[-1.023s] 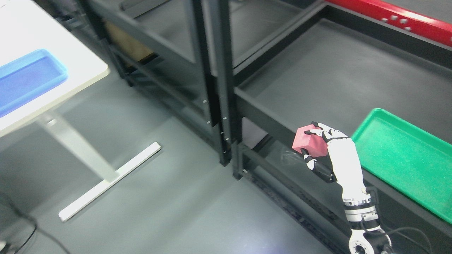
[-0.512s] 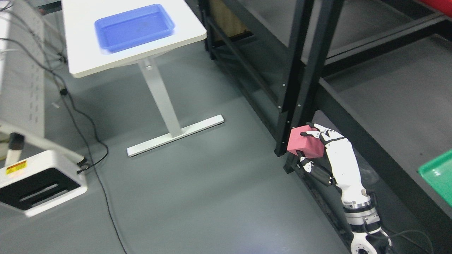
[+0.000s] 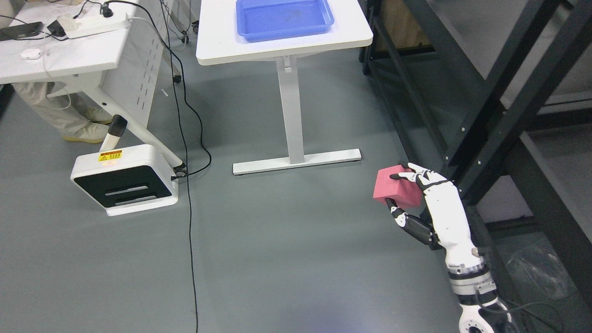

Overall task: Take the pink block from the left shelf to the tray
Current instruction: 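Carry the held pink block while turning toward the blue tray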

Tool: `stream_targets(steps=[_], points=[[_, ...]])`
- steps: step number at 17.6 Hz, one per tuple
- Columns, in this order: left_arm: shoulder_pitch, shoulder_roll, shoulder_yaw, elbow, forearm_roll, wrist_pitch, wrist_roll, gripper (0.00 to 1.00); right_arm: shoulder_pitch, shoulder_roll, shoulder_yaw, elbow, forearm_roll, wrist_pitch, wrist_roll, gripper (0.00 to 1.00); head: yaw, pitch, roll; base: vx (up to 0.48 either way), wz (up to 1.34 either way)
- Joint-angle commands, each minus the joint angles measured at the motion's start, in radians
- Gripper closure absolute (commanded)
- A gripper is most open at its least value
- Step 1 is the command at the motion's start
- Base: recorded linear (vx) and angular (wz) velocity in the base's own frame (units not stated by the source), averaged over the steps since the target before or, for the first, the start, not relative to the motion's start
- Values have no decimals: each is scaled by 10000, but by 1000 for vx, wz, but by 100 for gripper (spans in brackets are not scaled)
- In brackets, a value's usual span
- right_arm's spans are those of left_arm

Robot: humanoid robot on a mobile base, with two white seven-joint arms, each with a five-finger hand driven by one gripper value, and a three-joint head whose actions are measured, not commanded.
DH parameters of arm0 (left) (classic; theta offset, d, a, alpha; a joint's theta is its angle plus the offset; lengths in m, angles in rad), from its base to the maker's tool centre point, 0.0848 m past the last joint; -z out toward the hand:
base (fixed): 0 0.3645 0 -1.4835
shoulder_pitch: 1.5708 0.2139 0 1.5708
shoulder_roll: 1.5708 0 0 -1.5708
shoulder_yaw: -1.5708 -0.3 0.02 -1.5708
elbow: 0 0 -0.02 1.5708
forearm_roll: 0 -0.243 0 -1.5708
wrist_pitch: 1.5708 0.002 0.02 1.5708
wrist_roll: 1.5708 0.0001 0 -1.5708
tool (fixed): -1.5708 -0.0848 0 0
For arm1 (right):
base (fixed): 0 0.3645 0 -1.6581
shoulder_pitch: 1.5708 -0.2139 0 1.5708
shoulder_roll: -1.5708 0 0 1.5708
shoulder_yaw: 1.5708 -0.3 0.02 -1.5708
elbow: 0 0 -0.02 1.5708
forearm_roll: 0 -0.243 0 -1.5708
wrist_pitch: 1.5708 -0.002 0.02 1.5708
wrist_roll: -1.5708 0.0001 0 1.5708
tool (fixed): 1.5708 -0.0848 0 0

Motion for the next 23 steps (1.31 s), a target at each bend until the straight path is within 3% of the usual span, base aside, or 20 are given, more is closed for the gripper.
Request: stream_targets(steps=[1, 23], points=[[-291, 175, 0, -175, 0, -4, 7, 0, -19, -165, 212, -7, -26, -22, 7, 95, 0, 0, 0, 106, 311], [-291, 175, 0, -175, 0, -4, 7, 0, 58, -165, 381, -22, -26, -298, 23, 94, 0, 1, 0, 287, 129]])
